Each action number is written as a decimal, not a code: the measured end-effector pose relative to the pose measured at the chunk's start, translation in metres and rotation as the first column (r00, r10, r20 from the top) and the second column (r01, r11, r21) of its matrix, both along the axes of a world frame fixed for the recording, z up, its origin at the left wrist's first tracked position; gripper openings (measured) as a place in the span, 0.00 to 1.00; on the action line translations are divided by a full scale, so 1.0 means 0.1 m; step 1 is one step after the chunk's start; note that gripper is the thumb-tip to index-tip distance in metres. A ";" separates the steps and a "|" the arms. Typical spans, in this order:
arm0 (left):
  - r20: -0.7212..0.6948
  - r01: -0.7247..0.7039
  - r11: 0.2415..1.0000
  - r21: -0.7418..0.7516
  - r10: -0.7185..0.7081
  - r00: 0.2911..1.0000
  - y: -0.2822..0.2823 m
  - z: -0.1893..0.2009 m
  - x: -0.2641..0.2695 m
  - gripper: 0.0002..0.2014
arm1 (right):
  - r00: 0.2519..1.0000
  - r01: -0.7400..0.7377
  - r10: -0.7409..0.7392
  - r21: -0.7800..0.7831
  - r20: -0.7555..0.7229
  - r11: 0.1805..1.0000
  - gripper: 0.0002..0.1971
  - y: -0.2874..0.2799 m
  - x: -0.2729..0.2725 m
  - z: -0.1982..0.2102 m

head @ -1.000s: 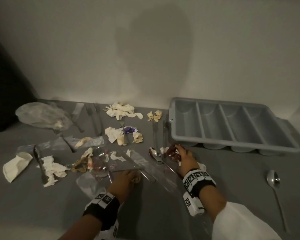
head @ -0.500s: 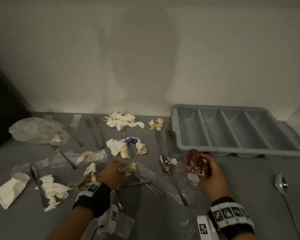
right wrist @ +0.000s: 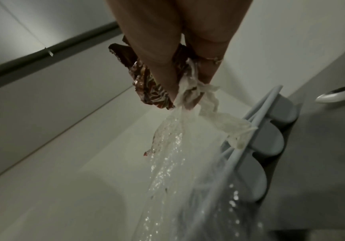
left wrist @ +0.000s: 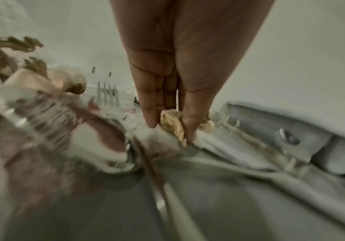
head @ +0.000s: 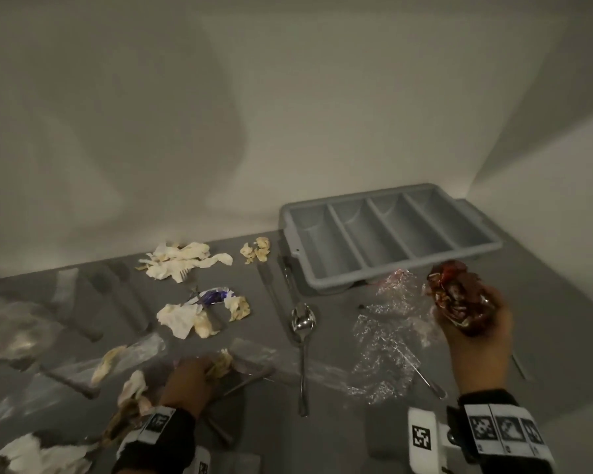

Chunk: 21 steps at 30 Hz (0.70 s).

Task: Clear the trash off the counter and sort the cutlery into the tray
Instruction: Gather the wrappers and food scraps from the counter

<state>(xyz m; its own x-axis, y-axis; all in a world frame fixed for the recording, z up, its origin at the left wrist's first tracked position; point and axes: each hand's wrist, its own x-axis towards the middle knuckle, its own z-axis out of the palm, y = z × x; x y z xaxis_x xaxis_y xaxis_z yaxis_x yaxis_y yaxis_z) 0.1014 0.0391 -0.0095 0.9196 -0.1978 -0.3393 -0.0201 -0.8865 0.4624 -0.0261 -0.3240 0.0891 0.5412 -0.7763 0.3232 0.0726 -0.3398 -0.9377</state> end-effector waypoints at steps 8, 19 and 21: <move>0.246 0.095 0.958 -0.271 -0.027 0.969 -0.43 0.79 -0.21 0.05 | 0.951 0.308 -0.308 0.099 -0.015 0.946 0.31 -0.39 -0.87 -0.02; 0.006 0.404 0.914 0.029 -0.405 0.915 -1.94 -0.04 -0.77 0.15 | 0.892 0.448 -0.439 0.093 -0.103 0.889 0.35 -0.86 -2.01 -0.30; 0.048 0.316 0.942 0.117 -0.323 0.945 -2.07 -0.15 -0.85 0.16 | 0.903 0.427 -0.415 0.112 -0.112 0.898 0.35 -0.95 -2.13 -0.37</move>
<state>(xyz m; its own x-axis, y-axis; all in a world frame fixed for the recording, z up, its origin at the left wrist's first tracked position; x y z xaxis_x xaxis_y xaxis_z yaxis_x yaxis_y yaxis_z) 0.0164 -0.1677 -0.0241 0.8350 -0.4509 -0.3154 -0.3373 -0.8723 0.3541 -0.2392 -0.4188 0.0523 0.1751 -0.9695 0.1716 -0.1303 -0.1955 -0.9720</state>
